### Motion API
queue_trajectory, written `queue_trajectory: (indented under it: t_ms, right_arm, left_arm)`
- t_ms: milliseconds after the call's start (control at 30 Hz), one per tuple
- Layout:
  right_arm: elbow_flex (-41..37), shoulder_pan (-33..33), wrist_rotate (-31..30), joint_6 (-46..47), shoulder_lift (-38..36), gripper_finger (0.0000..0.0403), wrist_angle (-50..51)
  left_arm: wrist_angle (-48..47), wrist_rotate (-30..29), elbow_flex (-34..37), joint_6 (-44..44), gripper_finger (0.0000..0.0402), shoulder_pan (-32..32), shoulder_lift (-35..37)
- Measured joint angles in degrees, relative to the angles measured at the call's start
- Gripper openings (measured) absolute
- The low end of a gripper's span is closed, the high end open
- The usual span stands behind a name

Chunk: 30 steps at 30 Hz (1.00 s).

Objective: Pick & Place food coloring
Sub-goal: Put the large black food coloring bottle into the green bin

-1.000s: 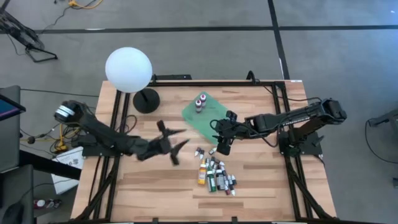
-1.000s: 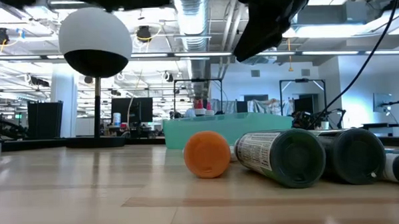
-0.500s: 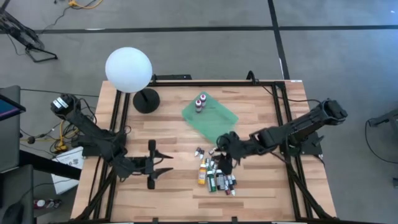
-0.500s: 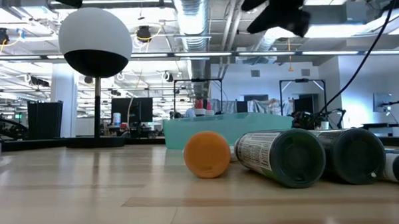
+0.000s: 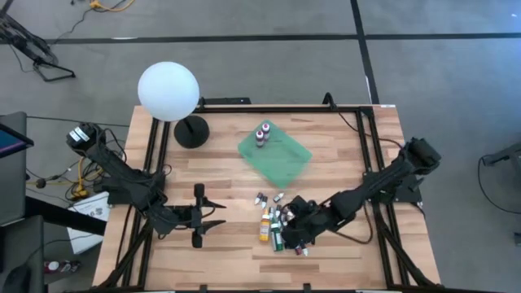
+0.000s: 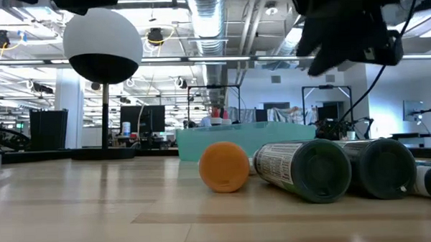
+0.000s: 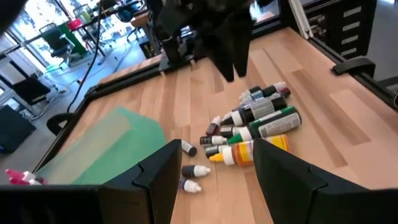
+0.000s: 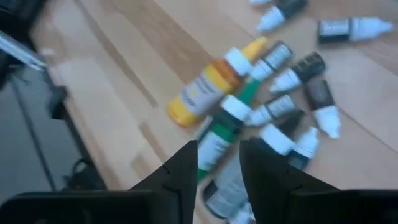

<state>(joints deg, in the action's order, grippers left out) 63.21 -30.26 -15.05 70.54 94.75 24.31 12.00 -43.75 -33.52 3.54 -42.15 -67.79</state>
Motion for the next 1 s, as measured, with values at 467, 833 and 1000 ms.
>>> queue_trajectory:
  t_ms: [467, 833, 1000]
  right_arm:
    - [11.5, 1.9, 11.2, 1.4, 9.7, 0.0116, 14.5]
    - [11.3, 2.4, 13.8, 1.5, 12.3, 0.0203, 17.1]
    - [11.4, 2.8, 14.7, 2.9, 12.4, 0.0227, 17.5]
  left_arm:
    - [-4.2, -0.1, 0.0, -2.7, 0.0194, 0.0, 0.0]
    - [-4.8, -0.2, 0.0, -3.4, 0.0194, 0.1, 0.0]
    - [-4.9, -0.2, 0.0, -3.4, 0.0194, 0.1, 0.0]
